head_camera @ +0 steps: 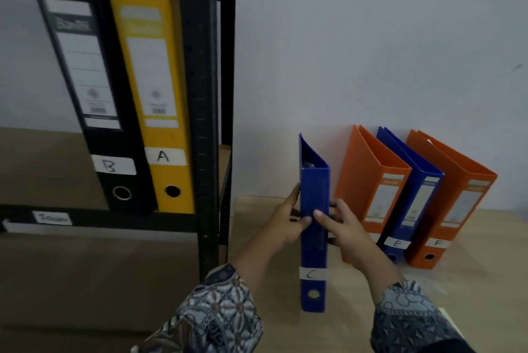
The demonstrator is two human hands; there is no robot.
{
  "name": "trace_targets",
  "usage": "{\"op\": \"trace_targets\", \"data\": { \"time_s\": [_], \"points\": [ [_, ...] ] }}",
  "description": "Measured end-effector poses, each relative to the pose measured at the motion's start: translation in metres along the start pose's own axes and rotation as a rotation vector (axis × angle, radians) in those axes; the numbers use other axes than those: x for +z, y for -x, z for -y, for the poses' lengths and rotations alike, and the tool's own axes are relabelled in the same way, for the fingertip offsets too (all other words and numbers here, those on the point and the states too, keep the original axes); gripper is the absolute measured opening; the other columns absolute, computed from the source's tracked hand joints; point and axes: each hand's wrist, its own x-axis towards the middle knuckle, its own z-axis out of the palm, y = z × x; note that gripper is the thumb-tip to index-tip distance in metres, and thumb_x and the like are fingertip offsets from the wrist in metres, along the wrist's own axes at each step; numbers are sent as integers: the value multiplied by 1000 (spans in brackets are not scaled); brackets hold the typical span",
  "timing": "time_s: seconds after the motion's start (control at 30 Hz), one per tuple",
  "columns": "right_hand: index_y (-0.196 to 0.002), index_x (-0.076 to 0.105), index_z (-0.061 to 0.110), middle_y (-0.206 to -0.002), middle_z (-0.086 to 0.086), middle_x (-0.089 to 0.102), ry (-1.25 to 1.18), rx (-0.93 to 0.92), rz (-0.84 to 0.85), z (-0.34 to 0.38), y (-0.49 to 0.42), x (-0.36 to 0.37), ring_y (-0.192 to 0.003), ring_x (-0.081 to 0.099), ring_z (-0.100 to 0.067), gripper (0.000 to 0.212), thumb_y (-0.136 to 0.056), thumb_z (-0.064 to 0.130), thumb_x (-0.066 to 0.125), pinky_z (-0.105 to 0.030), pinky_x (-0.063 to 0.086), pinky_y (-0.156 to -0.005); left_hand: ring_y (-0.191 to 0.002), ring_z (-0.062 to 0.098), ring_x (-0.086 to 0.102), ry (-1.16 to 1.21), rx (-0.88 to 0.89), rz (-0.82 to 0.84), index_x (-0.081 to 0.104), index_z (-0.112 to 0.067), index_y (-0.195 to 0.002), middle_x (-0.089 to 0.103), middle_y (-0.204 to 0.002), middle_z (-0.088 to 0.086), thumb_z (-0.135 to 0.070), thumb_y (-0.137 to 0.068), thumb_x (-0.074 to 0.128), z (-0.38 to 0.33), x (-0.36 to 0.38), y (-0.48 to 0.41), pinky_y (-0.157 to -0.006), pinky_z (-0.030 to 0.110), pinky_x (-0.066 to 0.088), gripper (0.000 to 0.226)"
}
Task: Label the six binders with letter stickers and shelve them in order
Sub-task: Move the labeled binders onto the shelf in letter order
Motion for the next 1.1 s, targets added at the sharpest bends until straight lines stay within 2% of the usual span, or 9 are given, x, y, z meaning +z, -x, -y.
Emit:
{"op": "trace_targets", "data": {
  "time_s": [0.1,0.17,0.3,0.4,0.53,0.63,0.7,0.87,1.1],
  "points": [
    [-115,48,20,-110,-4,68,-95,-26,-7,8,27,23,-96,68,-22,36,-84,31,64,-44,55,-79,-130,24,44,59,-2,71,10,-41,-149,37,-142,-4,-15,-96,53,-10,-21,29,-95,37,47,73],
    [-115,47,19,-110,-3,69,-148,-49,-18,13,44,38,-98,68,-23,41,-81,36,64,-48,55,-82,-133,23,38,91,-1,127,8,-42,-149,30,-137,-13,-18,-97,51,-14,-34,45,-97,39,44,72],
    [-114,51,26,-116,-1,66,-203,-92,-64,23,80,74,-105,65,-24,48,-74,47,66,-49,56,-79,-133,25,39,159,-7,199,5,-48,-148,32,-150,0,-31,-97,49,-17,-61,79,-107,50,38,69],
    [-114,54,31,-116,0,66,-233,-125,-84,32,107,100,-104,65,-24,46,-74,49,68,-51,56,-78,-130,24,40,202,25,232,7,-48,-148,37,-145,0,-37,-98,45,-25,-82,108,-100,45,39,63],
    [-120,51,31,-112,0,66,-251,-142,-91,46,144,140,-102,66,-25,48,-75,44,61,-53,54,-82,-116,19,48,192,83,275,13,-46,-147,43,-129,-8,-45,-99,38,-30,-112,153,-104,53,39,54],
    [-124,47,34,-115,2,63,-227,-121,-86,56,169,163,-104,65,-24,50,-76,44,61,-54,53,-85,-102,12,53,143,107,305,19,-49,-139,46,-118,-14,-48,-98,34,-33,-130,185,-90,48,52,44],
    [-124,46,35,-116,3,64,-208,-102,-69,63,185,174,-105,65,-23,51,-76,44,62,-58,52,-86,-102,15,56,110,87,329,19,-55,-131,48,-117,-12,-47,-98,37,-36,-142,205,-82,46,56,39],
    [-123,42,35,-115,-3,63,-165,-31,25,88,219,198,-101,67,-27,53,-75,45,63,-58,54,-82,-113,30,57,87,12,380,21,-56,-131,50,-128,2,-48,-94,45,-44,-173,248,-91,56,51,44],
    [-125,40,27,-112,-7,63,-97,31,177,125,255,227,-98,67,-31,49,-84,46,58,-57,54,-80,-101,26,64,110,-53,323,23,-39,-144,57,-120,4,-50,-89,44,-55,-208,299,-81,45,56,59]
  ]
}}
